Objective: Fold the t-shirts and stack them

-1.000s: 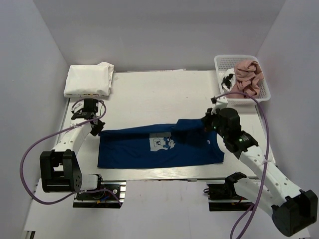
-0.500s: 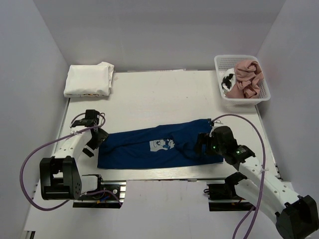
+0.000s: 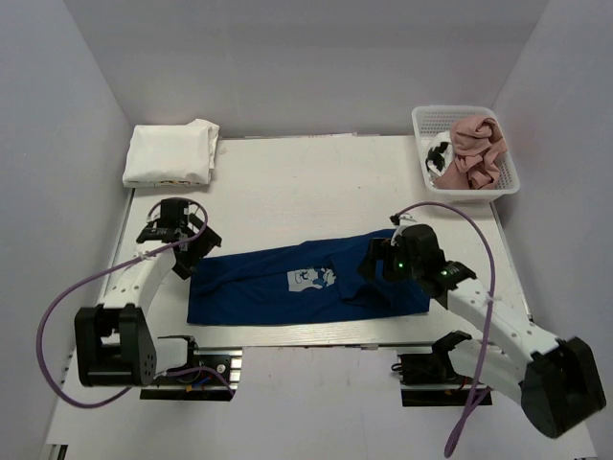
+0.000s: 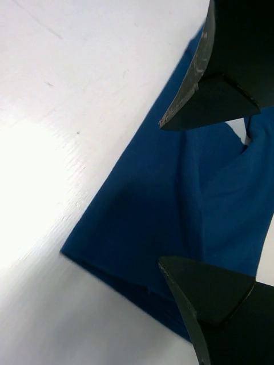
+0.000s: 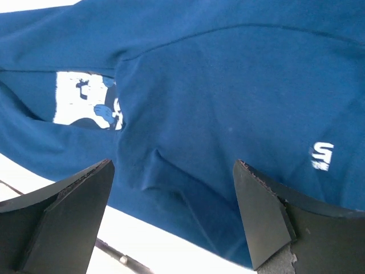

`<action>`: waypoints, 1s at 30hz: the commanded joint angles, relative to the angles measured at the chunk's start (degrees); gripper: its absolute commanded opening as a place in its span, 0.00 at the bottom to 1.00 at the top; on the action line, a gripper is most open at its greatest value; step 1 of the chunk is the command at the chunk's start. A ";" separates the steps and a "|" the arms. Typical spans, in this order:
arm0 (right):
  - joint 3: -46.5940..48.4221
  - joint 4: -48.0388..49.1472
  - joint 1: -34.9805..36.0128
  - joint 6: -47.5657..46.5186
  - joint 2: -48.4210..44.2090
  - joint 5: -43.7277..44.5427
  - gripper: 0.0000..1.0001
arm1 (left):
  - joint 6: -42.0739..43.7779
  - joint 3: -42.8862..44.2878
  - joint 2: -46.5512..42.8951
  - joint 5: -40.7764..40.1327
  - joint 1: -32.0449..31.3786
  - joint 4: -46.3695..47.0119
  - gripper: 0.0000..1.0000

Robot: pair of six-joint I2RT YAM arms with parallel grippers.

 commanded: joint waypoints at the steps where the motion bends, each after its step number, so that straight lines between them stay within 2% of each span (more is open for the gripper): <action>1: 2.18 7.85 0.27 0.77 5.64 -3.37 0.90 | 3.33 -1.31 4.14 6.23 -0.86 5.62 1.00; 3: 2.72 6.81 0.45 1.22 9.49 -5.39 0.90 | 3.34 -0.78 7.40 5.70 -1.48 5.62 1.00; 7: -1.22 4.95 1.32 3.14 10.84 -10.13 0.90 | 3.95 -1.48 9.60 3.78 -2.01 5.62 1.00; 10: -4.22 1.10 2.38 4.38 6.20 -14.89 0.90 | 3.34 -0.88 11.35 -0.54 -2.01 3.78 1.00; 14: -4.22 -9.79 2.82 3.07 -0.84 -12.96 0.90 | 3.34 -0.87 12.51 -2.04 -2.01 3.08 1.00; 17: -3.96 -11.75 2.47 3.06 -5.06 -11.47 0.90 | 2.81 -0.87 13.12 -2.04 -2.01 3.08 1.00; 20: -3.70 -9.56 2.21 5.51 -4.90 -6.90 0.90 | 2.81 2.02 13.65 -3.87 -2.01 0.37 1.00; 22: -2.21 -9.47 2.03 8.77 -3.49 0.54 0.90 | 2.81 4.83 12.78 -3.88 -2.01 -0.35 1.00; 26: 2.36 -11.48 1.41 10.80 6.93 10.65 0.90 | 6.41 7.66 10.32 -1.33 -5.26 -1.58 1.00; 30: 7.81 -13.24 0.80 10.53 15.21 14.46 0.90 | 8.26 6.17 10.31 0.86 -9.39 -3.06 1.00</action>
